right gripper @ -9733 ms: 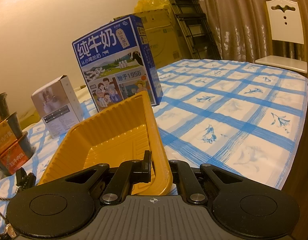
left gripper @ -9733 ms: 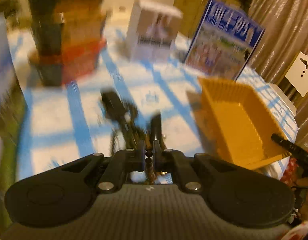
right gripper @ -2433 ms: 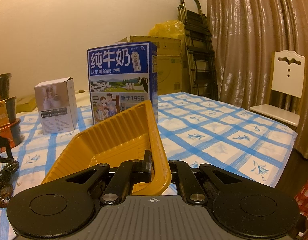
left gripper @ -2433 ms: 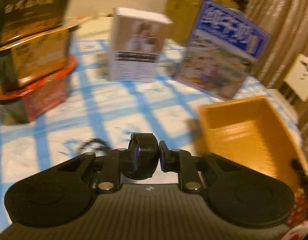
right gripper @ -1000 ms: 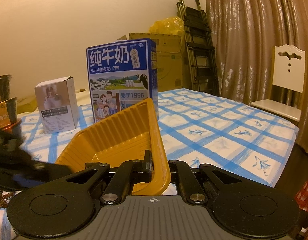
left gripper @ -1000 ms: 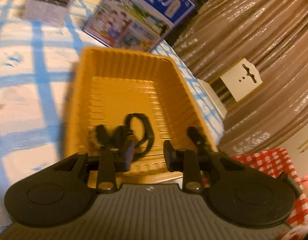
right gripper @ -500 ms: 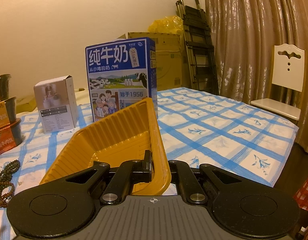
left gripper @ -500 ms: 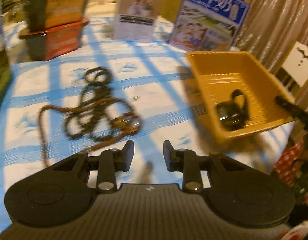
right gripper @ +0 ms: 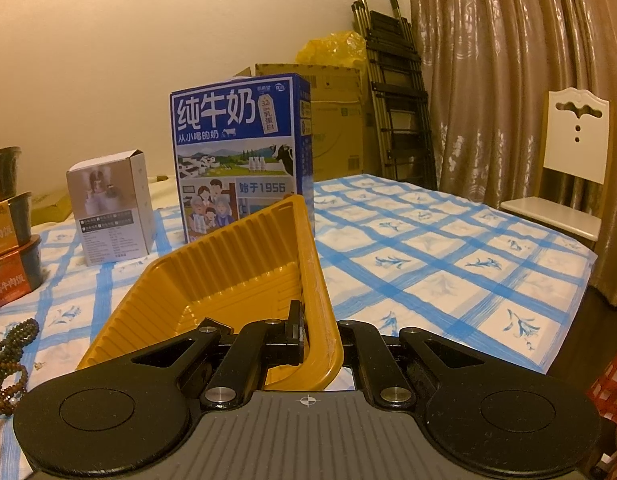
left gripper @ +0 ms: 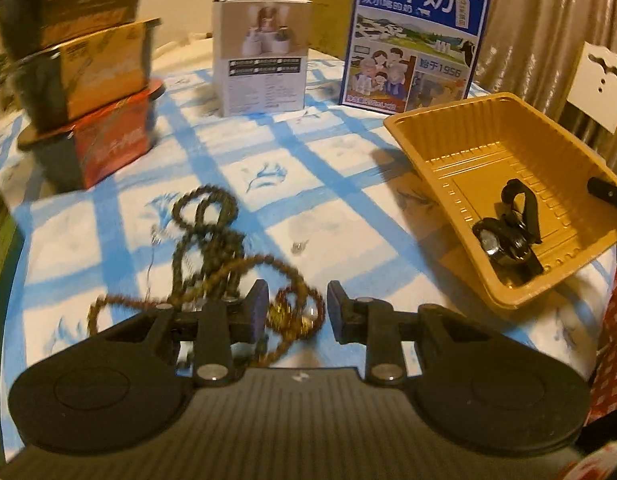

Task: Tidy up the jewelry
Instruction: 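Move the left tool to the bead pile and close on a small item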

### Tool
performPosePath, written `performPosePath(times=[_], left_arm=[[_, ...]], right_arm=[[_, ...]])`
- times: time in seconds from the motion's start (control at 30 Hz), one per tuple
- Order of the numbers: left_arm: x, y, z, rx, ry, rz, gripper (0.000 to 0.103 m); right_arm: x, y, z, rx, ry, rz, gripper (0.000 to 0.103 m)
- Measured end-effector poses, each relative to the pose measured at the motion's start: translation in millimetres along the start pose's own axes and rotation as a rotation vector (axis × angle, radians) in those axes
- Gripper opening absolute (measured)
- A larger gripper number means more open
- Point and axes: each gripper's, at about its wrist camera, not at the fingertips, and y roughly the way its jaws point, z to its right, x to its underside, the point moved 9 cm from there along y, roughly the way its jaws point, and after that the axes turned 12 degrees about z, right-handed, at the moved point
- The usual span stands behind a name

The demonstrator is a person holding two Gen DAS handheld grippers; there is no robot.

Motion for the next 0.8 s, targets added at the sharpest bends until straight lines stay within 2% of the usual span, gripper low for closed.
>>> performPosePath(times=[0.33,0.6,0.8], left_arm=[[-10,39,7,0.019,0.067,-0.001,0.027],[-10,53,5,0.012,0.1,-0.013,0.027],[-7,65,4,0.009,0.114,-0.032,0.023]], right_arm=[[0,0,0,0.0,0.001,0.0,0.005],[0,0,0,0.0,0.0,0.0,0.005],[0,0,0,0.0,0.0,0.0,0.005]])
